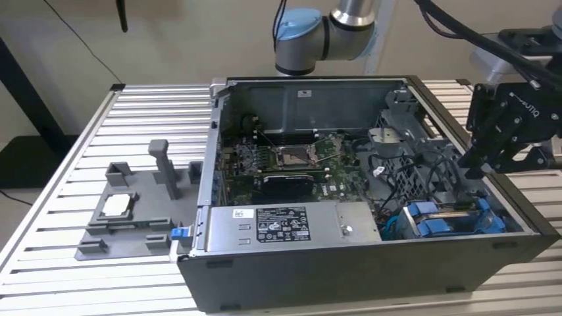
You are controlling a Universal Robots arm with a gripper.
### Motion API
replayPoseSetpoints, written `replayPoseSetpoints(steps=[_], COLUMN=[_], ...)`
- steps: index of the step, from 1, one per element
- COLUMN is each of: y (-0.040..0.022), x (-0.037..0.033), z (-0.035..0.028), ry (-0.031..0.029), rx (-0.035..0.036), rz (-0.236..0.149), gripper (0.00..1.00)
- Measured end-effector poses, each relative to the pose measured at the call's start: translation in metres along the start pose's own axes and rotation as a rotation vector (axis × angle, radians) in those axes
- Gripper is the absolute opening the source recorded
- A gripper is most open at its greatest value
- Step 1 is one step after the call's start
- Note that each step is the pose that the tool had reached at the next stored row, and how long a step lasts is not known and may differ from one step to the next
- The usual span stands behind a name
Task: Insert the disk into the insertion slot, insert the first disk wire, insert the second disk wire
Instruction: 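Insert the second disk wire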
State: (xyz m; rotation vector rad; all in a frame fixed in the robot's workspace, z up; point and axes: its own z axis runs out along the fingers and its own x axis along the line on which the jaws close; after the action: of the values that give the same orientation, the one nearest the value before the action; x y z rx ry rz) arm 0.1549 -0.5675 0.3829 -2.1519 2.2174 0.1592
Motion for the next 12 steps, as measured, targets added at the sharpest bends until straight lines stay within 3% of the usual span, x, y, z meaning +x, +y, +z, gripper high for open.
replayPoseSetpoints(steps=[5,12], y=[0.0097,0.0183], x=[-0.0097,-0.0208], z=[0.0014,0.0029], ry=[0.0001,0.0], rx=[0.0017,0.0016], rz=[0.0,0.0], gripper=[0.27,0.27])
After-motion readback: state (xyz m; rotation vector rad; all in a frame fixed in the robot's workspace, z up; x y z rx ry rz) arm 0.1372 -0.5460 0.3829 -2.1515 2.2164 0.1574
